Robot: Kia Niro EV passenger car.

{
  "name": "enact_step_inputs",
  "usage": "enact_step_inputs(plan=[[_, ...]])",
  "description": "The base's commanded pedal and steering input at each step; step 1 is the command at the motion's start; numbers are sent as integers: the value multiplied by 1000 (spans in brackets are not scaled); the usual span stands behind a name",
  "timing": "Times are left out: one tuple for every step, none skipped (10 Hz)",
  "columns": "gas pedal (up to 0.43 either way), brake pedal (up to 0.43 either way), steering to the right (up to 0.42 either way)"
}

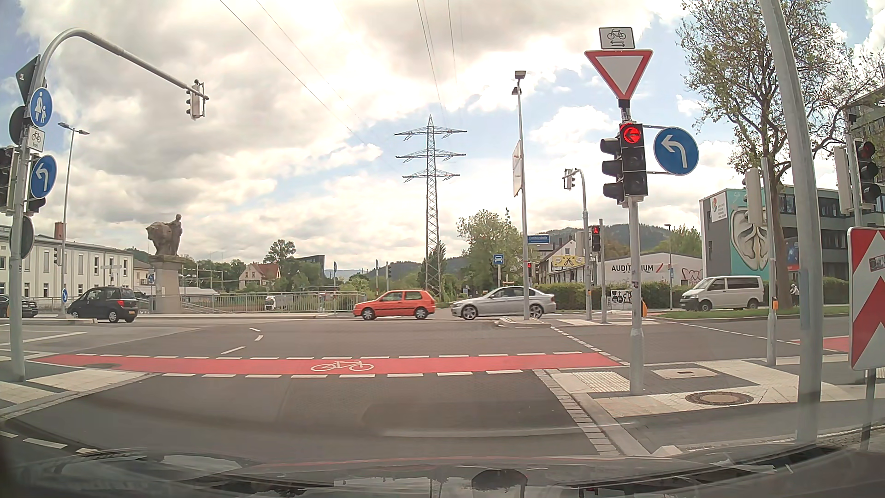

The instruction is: Follow the waypoints while adhering to traffic rules and regulations

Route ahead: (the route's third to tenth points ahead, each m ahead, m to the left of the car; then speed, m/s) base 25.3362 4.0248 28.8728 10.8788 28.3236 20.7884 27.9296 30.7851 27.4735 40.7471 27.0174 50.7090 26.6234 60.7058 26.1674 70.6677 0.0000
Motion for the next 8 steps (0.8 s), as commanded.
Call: enact_step_inputs(plan=[[0, 250, -4], [0, 250, -4], [0, 250, -4], [0, 250, -4], [0, 250, -4], [0, 250, -4], [0, 250, -4], [0, 250, -4]])
